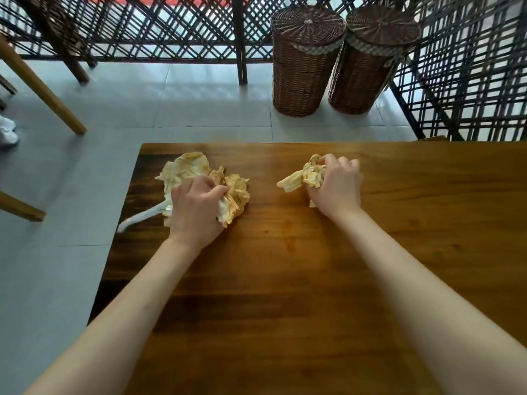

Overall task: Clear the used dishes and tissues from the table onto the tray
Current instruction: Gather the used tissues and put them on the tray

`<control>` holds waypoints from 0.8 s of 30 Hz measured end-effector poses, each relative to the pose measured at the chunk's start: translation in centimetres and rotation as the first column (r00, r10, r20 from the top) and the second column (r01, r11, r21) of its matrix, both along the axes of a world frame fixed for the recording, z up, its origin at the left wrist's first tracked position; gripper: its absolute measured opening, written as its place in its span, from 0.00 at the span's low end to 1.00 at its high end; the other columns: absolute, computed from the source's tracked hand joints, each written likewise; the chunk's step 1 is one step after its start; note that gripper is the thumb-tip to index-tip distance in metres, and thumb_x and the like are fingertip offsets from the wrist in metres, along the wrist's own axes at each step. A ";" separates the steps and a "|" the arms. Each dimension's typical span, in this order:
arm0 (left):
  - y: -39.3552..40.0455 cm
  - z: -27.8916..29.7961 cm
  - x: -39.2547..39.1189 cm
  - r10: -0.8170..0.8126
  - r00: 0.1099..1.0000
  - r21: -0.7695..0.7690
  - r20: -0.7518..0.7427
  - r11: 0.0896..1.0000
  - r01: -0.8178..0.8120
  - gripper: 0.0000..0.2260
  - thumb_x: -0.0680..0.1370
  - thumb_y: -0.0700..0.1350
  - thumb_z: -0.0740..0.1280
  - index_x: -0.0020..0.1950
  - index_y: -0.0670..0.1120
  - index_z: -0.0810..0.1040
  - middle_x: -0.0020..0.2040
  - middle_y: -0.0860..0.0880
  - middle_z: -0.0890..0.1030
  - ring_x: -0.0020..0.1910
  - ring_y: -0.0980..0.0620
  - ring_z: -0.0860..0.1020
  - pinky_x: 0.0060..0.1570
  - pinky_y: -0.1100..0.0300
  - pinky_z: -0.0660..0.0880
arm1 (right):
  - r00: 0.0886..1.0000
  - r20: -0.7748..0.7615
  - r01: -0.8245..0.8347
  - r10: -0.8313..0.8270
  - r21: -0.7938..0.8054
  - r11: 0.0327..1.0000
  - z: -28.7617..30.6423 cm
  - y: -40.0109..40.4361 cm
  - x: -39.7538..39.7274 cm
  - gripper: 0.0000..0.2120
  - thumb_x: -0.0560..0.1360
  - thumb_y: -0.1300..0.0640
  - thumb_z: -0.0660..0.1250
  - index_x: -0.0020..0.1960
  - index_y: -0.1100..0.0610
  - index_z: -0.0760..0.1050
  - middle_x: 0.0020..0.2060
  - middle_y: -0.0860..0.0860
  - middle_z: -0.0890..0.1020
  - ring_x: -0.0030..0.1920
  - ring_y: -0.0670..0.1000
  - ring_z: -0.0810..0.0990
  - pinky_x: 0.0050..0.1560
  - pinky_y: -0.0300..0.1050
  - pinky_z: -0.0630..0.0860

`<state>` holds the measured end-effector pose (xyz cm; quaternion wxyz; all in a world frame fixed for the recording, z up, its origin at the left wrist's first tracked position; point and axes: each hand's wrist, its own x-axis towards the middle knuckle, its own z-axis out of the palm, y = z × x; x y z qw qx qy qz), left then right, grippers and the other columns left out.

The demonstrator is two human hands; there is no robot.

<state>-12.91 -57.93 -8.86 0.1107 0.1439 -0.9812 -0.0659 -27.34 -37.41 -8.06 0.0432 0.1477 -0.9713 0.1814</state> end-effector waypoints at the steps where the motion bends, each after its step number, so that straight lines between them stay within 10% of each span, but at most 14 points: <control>1: -0.2 -0.2 0.1 0.014 1.000 -0.012 -0.001 1.000 -0.014 0.21 0.67 0.43 0.75 0.59 0.47 0.80 0.61 0.41 0.74 0.62 0.39 0.68 0.59 0.46 0.60 | 1.000 -0.006 0.001 -0.001 0.029 1.000 -0.3 -0.1 0.0 0.18 0.72 0.48 0.65 0.57 0.57 0.72 0.51 0.57 0.76 0.55 0.59 0.68 0.51 0.51 0.67; 8: -0.5 -1.1 -0.1 0.067 0.998 0.039 -0.023 0.997 -0.066 0.33 0.63 0.53 0.77 0.65 0.49 0.70 0.65 0.42 0.67 0.66 0.41 0.64 0.62 0.42 0.60 | 0.998 0.060 -0.008 0.006 0.030 1.000 -1.7 0.2 0.1 0.29 0.69 0.48 0.69 0.68 0.51 0.66 0.69 0.59 0.61 0.68 0.62 0.58 0.61 0.60 0.65; 15: -0.2 -1.2 -1.7 0.286 0.940 0.181 0.187 0.930 -0.319 0.52 0.56 0.81 0.52 0.75 0.60 0.42 0.77 0.40 0.44 0.75 0.35 0.44 0.63 0.27 0.49 | 0.978 0.199 -0.074 0.070 0.010 0.997 -2.1 0.2 -0.6 0.43 0.67 0.37 0.68 0.75 0.46 0.51 0.76 0.51 0.51 0.75 0.61 0.46 0.68 0.68 0.52; 24: 1.6 -1.6 -2.1 0.300 0.951 0.136 0.073 0.942 -0.307 0.28 0.70 0.53 0.70 0.69 0.55 0.68 0.63 0.42 0.73 0.62 0.40 0.68 0.58 0.38 0.68 | 0.997 0.031 -0.071 0.073 -0.049 0.996 -2.5 -0.1 0.1 0.29 0.70 0.43 0.69 0.66 0.53 0.69 0.62 0.51 0.75 0.64 0.54 0.68 0.64 0.53 0.67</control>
